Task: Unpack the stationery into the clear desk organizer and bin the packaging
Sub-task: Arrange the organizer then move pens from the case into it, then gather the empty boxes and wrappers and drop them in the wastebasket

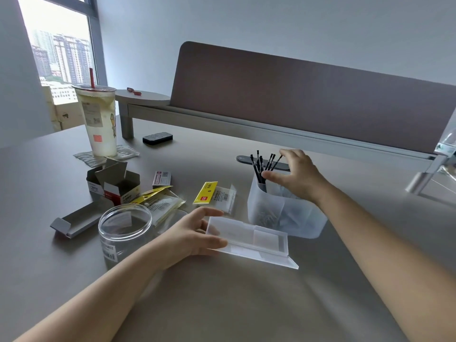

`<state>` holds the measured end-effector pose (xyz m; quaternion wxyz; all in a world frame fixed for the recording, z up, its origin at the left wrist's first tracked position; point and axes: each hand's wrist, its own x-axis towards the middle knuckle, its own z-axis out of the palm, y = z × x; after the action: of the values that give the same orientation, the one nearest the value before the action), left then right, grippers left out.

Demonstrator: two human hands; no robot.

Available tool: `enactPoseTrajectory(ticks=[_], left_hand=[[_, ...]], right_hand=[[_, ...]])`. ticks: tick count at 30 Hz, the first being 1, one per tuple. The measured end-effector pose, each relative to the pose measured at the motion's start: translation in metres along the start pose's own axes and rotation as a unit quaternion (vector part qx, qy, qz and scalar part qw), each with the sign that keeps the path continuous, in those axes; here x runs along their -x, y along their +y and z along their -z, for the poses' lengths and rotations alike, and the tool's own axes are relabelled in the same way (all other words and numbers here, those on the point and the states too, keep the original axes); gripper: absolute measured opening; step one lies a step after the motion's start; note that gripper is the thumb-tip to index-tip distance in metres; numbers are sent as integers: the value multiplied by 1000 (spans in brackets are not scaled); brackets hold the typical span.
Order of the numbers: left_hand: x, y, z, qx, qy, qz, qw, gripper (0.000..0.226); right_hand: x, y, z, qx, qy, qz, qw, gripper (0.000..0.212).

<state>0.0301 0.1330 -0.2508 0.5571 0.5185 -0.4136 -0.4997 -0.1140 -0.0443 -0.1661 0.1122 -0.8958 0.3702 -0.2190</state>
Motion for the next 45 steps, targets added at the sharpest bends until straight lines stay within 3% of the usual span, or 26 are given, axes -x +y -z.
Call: enactPoseTrajectory(ticks=[3, 7, 10, 12, 17, 21, 25, 32, 40, 45], left_hand=[[8, 0, -3, -6, 8, -17, 1000, 57], [18, 3, -6, 33, 23, -22, 999, 34], [26, 7, -8, 62, 41, -19, 997, 32], [33, 10, -10, 68, 53, -13, 996, 31], [45, 20, -17, 114, 103, 1, 988, 13], [47, 19, -26, 123, 114, -25, 986, 27], [39, 11, -49, 178, 182, -42, 966, 7], [45, 6, -71, 220, 212, -66, 950, 14], [97, 12, -38, 152, 283, -108, 941, 31], [147, 12, 0, 89, 346, -114, 927, 32]], right_hand=[[37, -5, 7, -109, 56, 35, 992, 57], [94, -9, 4, -228, -66, 35, 971, 46], [116, -2, -10, -207, -187, 4, 960, 71], [122, -1, -18, -228, -217, -20, 949, 85], [127, -14, -22, -284, -196, -31, 938, 74], [130, -25, -24, -374, -163, -52, 911, 37], [134, -32, -30, -400, -111, -67, 907, 22], [149, -41, -46, -433, -93, -55, 895, 32], [148, -55, -61, -436, -84, -34, 895, 11], [134, -85, -87, -342, -87, 1, 936, 50]])
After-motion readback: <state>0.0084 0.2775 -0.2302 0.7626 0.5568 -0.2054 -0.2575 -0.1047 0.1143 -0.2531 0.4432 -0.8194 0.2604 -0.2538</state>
